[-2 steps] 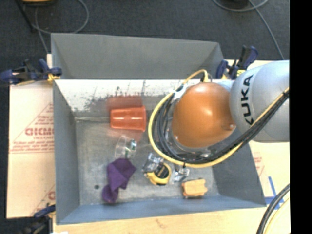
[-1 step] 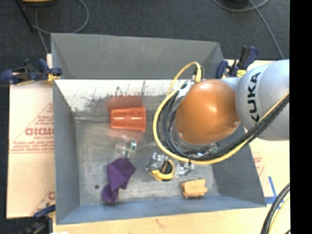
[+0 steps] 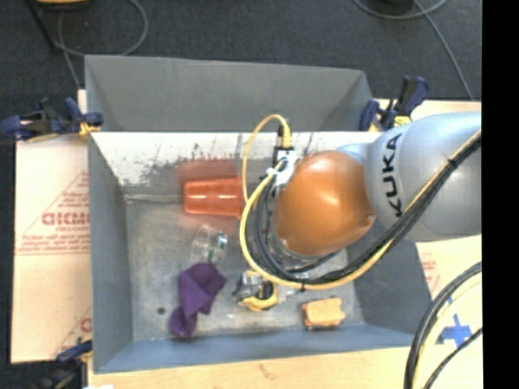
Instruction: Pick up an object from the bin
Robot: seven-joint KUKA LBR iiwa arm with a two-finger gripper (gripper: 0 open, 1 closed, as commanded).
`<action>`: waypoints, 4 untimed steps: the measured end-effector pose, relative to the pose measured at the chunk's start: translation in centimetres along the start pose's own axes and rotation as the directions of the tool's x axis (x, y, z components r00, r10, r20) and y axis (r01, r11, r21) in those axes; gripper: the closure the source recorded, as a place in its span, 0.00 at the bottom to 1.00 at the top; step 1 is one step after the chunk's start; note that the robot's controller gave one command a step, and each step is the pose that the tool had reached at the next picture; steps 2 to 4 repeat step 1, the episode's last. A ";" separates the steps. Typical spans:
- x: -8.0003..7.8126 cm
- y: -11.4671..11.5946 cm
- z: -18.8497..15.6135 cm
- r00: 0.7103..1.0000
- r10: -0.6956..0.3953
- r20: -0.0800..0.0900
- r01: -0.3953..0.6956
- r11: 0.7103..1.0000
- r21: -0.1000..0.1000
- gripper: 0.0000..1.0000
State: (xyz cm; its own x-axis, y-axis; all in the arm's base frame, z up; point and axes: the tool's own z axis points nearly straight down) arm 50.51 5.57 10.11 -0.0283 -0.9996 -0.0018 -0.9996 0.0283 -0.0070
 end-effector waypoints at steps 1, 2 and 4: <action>-0.3 -0.6 -16.6 0.994 0.114 -0.001 -0.114 0.993 -0.011 1.00; -0.3 -0.6 -16.6 0.994 0.114 -0.001 -0.114 0.993 -0.011 1.00; -0.3 -0.6 -16.6 0.994 0.114 -0.001 -0.114 0.993 -0.011 1.00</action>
Offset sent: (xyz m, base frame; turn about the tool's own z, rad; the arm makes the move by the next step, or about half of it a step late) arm 0.0000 0.0000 0.0000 0.0000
